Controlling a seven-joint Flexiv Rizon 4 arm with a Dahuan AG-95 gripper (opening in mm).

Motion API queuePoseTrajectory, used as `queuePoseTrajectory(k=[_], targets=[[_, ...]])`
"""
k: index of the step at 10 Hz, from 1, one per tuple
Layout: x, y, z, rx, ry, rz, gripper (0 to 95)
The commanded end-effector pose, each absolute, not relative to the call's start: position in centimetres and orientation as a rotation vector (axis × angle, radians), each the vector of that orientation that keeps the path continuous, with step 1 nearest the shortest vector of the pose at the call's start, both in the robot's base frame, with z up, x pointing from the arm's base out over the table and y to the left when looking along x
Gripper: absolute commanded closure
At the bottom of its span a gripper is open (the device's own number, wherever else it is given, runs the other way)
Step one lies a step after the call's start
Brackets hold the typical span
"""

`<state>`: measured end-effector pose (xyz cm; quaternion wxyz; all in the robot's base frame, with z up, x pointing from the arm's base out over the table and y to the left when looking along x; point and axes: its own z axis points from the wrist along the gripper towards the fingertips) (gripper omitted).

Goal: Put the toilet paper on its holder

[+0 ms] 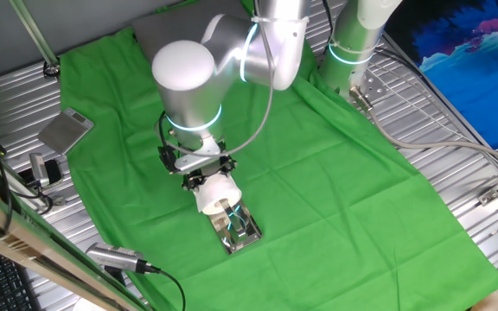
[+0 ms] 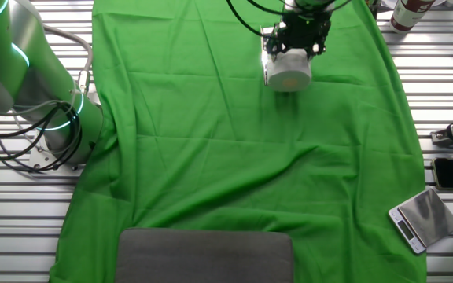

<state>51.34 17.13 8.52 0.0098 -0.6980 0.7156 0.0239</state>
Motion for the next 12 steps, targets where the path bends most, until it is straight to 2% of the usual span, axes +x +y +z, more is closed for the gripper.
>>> queuePoseTrajectory(k=[1, 12], targets=[[51.4, 17.8, 8.6, -2.175, 2.243, 0.066, 95.0], [50.9, 21.9, 8.1, -2.123, 2.291, 0.056, 95.0]])
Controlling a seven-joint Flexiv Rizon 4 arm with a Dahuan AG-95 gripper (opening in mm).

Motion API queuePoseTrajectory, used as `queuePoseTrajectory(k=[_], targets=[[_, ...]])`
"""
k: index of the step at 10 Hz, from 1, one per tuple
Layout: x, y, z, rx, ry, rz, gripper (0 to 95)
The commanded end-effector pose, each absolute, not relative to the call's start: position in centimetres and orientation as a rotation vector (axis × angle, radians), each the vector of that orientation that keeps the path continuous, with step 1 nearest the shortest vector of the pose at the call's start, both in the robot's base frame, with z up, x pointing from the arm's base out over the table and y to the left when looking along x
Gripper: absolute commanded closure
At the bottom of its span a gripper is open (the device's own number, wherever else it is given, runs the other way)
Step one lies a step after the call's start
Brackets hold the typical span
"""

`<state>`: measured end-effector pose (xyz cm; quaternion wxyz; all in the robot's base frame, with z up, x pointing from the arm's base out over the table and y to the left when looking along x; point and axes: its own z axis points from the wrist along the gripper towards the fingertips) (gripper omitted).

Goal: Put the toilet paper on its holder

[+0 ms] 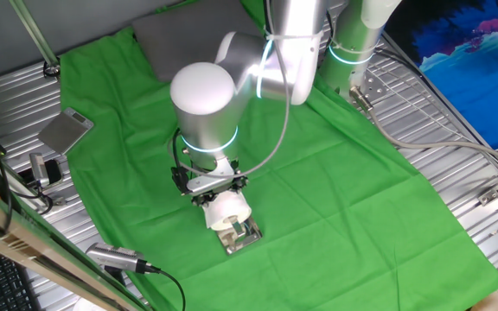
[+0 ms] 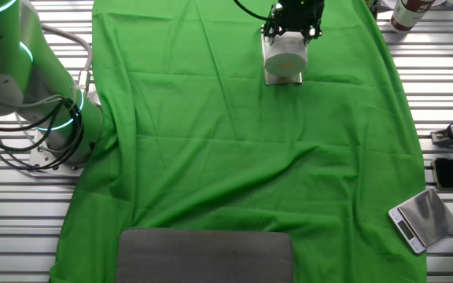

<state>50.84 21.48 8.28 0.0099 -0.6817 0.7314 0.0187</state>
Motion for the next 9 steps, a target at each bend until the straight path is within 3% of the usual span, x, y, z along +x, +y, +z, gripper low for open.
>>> queuePoseTrajectory(k=[1, 9], targets=[[50.8, 22.2, 8.0, -2.117, 2.297, 0.055, 95.0], [50.5, 23.8, 7.9, -2.121, 2.294, 0.043, 95.0]])
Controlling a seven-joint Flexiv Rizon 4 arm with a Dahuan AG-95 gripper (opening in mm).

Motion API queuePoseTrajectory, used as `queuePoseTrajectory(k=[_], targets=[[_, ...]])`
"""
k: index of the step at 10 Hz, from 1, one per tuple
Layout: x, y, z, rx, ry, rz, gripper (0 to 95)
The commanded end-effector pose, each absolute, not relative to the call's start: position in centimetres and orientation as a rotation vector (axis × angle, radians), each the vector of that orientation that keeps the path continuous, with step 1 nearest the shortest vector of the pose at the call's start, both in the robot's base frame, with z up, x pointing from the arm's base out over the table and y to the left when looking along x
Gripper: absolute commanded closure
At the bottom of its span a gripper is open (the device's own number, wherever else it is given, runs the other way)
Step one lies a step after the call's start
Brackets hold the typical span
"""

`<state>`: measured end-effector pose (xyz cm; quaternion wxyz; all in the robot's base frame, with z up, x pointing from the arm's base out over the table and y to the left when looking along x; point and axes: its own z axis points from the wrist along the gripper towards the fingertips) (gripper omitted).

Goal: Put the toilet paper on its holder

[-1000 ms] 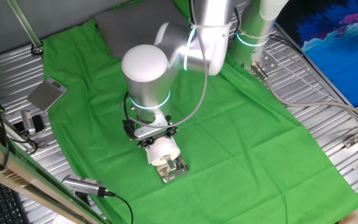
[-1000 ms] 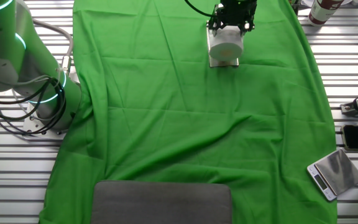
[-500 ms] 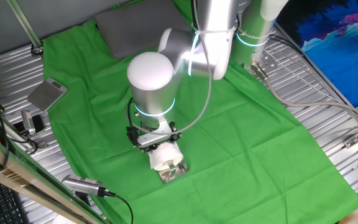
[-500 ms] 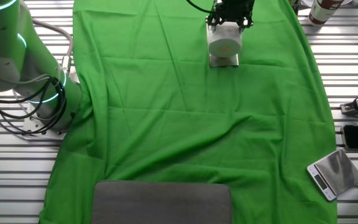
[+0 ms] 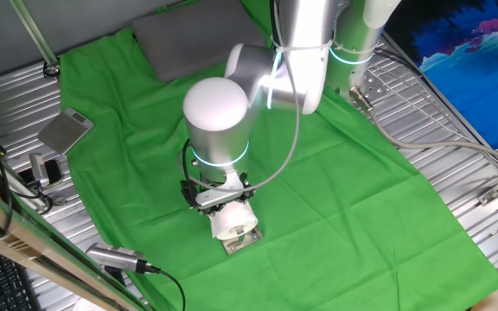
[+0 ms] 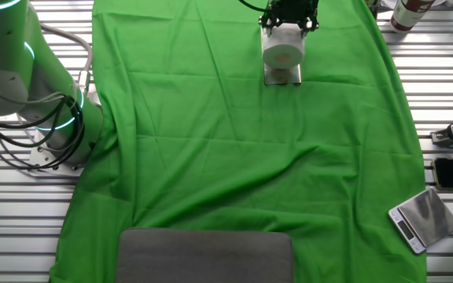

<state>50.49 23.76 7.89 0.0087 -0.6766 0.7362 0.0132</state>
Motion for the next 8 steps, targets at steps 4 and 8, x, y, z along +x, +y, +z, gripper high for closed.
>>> queuePoseTrajectory(k=[4, 8], targets=[[50.47, 23.77, 7.87, -2.147, 2.269, 0.032, 95.0], [50.47, 23.77, 7.87, -2.183, 2.22, 0.037, 95.0]])
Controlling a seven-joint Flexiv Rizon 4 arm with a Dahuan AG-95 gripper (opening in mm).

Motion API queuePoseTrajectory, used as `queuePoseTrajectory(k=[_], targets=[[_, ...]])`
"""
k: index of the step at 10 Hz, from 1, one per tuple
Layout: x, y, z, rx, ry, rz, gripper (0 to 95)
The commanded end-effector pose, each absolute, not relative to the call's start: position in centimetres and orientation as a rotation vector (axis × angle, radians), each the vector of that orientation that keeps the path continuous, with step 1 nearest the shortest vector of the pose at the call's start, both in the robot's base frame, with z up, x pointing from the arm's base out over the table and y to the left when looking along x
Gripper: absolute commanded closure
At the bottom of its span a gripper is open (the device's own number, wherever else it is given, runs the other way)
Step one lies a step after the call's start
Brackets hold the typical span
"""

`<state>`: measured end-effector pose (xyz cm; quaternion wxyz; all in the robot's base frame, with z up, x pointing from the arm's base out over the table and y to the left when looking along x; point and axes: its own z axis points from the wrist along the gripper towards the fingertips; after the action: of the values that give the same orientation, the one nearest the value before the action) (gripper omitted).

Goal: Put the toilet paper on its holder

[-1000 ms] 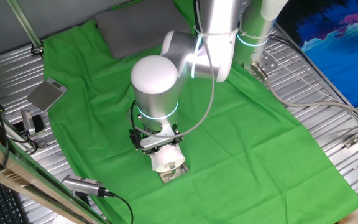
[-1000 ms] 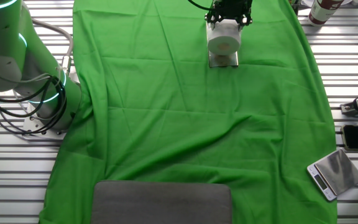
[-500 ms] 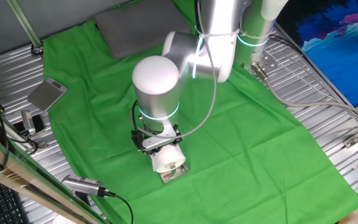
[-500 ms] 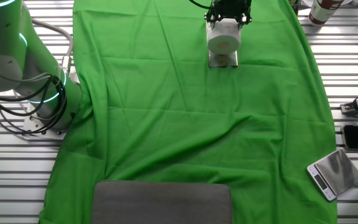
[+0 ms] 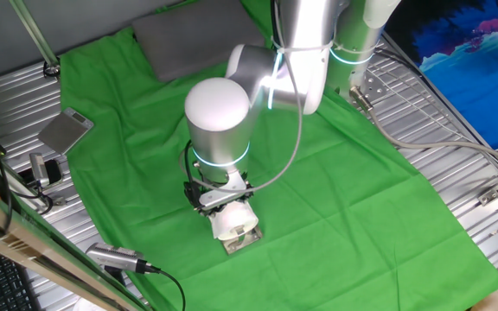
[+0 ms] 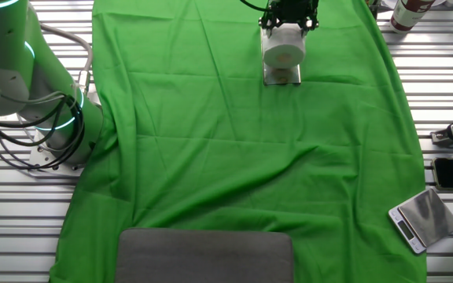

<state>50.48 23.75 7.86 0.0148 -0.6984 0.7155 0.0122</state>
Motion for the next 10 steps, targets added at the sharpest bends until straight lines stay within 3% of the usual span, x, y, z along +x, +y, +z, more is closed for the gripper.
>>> queuePoseTrajectory(k=[1, 10], targets=[[50.47, 23.77, 7.87, -2.194, 2.213, 0.026, 95.0], [50.47, 23.77, 7.87, -2.29, 2.114, 0.022, 95.0]])
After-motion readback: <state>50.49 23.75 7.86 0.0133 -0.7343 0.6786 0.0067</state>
